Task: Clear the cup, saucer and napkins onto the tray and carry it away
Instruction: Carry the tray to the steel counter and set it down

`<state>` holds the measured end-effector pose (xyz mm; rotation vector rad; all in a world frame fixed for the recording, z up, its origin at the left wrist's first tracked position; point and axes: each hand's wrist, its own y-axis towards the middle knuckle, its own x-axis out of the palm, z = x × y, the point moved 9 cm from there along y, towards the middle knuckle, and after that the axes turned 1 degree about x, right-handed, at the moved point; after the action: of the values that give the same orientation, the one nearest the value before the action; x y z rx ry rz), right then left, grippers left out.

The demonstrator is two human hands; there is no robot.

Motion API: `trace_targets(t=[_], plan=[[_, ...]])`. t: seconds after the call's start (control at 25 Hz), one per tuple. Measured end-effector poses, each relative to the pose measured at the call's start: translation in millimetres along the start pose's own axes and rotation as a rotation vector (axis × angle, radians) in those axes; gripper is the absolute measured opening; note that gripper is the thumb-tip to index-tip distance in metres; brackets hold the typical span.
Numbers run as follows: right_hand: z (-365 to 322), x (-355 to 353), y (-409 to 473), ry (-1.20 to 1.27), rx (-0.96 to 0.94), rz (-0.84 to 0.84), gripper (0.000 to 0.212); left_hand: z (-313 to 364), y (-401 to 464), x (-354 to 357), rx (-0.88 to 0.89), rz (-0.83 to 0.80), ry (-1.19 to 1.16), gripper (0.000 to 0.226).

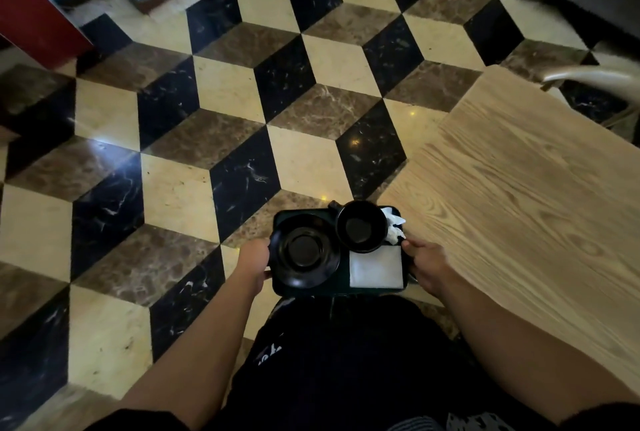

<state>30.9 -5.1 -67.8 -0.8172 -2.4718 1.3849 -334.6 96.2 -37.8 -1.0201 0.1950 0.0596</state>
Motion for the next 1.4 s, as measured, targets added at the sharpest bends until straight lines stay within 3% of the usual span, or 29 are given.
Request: trace_targets(t=[0.32,0.64,0.88,1.24,1.4], plan=[[-39,91,20,0.055,0.008,-0.031,0.038,76,54,-54,0.026,0.020,0.001,0.029],[-138,157,92,0.098,0.008,-0.077,0.033,191,129,-43,0.039,0.073,-0.027,0.038],[-227,173,134,0.162,0.014,-0.079,0.033,300,173,0,0.028,0.064,-0.005,0.028],[-325,155,203,0.268,0.049,0.119,0.029,454,264,110,0.057,-0.041,0.210,0.020],[-381,149,236,0.367,0.045,0.232,0.030,543,308,175,0.097,-0.144,0.308,0.025]])
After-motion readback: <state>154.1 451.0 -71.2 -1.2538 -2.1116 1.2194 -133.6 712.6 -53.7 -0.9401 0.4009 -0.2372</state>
